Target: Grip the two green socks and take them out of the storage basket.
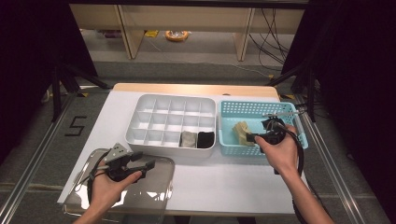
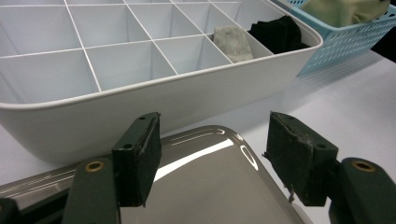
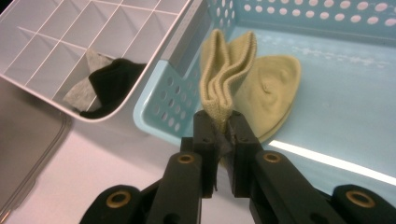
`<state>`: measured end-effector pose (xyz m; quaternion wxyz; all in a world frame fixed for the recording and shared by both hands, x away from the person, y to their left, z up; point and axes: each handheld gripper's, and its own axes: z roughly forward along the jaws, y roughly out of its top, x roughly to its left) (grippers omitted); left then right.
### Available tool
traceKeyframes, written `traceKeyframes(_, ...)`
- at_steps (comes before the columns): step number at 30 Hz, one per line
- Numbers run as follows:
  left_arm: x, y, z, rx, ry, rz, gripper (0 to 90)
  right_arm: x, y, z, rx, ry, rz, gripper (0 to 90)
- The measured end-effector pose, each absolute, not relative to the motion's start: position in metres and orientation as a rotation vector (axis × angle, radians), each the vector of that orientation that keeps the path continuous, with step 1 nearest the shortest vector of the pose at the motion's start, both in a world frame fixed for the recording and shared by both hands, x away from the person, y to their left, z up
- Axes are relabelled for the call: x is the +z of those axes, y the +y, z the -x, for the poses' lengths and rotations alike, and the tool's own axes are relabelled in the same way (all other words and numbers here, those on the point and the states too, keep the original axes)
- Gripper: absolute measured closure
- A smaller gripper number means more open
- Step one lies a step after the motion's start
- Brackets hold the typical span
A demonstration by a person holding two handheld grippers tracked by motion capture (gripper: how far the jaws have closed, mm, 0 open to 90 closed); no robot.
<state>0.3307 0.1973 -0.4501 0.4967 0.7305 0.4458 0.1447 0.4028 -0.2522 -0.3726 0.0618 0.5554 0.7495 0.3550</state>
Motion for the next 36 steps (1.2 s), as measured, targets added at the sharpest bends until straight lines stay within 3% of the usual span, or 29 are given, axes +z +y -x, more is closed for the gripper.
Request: traceKeyframes(36,-0.450,0.196,-0.329,0.371,1.085,-1.786,34.3,-0.391,-0.243,-0.361,0.929,2.379,-1.636,85.2)
